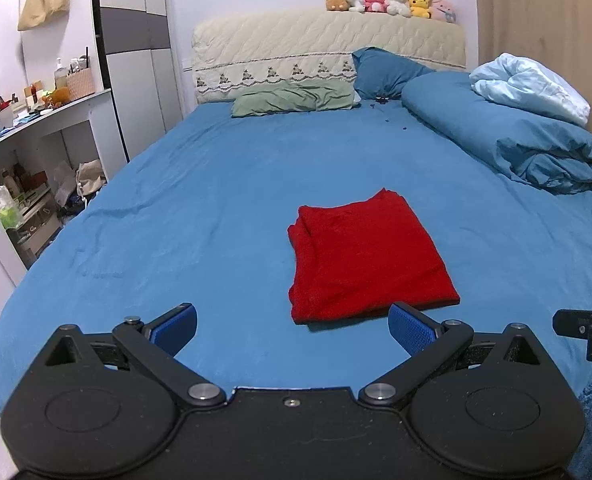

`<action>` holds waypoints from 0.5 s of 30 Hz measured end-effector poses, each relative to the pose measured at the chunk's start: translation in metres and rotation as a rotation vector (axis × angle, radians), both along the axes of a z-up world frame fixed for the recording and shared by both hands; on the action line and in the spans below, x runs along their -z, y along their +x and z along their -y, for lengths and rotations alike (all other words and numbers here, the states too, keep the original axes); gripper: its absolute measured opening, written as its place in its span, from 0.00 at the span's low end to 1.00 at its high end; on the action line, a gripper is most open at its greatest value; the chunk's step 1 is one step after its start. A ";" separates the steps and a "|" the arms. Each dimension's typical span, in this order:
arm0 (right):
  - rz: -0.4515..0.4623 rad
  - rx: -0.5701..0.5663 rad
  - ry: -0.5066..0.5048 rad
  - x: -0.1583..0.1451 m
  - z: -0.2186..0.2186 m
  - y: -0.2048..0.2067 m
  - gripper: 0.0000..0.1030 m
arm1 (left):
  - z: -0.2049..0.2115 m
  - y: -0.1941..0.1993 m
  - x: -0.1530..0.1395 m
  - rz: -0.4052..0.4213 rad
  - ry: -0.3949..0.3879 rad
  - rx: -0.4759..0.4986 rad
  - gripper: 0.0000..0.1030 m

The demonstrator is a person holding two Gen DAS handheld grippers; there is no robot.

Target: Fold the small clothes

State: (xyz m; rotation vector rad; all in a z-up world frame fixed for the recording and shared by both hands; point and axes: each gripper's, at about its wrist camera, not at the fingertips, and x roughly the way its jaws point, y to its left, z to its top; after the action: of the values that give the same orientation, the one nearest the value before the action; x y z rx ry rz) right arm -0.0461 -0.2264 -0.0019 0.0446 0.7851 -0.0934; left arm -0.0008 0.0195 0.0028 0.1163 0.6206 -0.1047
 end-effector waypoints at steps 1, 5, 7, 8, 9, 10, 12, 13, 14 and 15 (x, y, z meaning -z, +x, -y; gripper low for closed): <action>0.001 0.001 0.000 0.000 0.000 0.000 1.00 | 0.000 0.000 0.000 0.001 0.001 0.000 1.00; 0.003 0.006 -0.004 -0.001 -0.002 0.000 1.00 | -0.001 -0.001 0.000 0.005 0.001 0.000 1.00; 0.003 0.007 -0.005 -0.001 -0.003 -0.001 1.00 | 0.000 0.000 -0.001 0.006 0.001 -0.002 1.00; 0.004 0.007 -0.005 -0.001 -0.002 0.000 1.00 | 0.000 0.000 0.000 0.006 0.002 -0.002 1.00; 0.003 0.006 -0.004 -0.001 -0.002 -0.001 1.00 | 0.000 0.000 0.000 0.007 0.004 -0.003 1.00; 0.003 0.007 -0.003 -0.001 -0.002 -0.001 1.00 | -0.001 0.000 0.000 0.007 0.006 -0.003 1.00; 0.002 0.006 -0.004 -0.001 -0.002 0.000 1.00 | -0.001 0.000 0.000 0.008 0.006 -0.005 1.00; 0.002 0.006 -0.005 -0.001 -0.003 0.000 1.00 | -0.001 0.000 0.000 0.008 0.005 -0.005 1.00; 0.001 0.006 -0.006 0.000 -0.003 -0.001 1.00 | -0.001 0.000 0.000 0.008 0.005 -0.005 1.00; 0.000 0.006 -0.006 0.000 -0.004 -0.001 1.00 | -0.002 0.000 0.000 0.008 0.006 -0.005 1.00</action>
State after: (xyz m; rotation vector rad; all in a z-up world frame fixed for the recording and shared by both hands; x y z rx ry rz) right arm -0.0472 -0.2223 -0.0016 0.0410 0.7846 -0.1018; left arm -0.0011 0.0212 0.0030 0.1208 0.6128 -0.0975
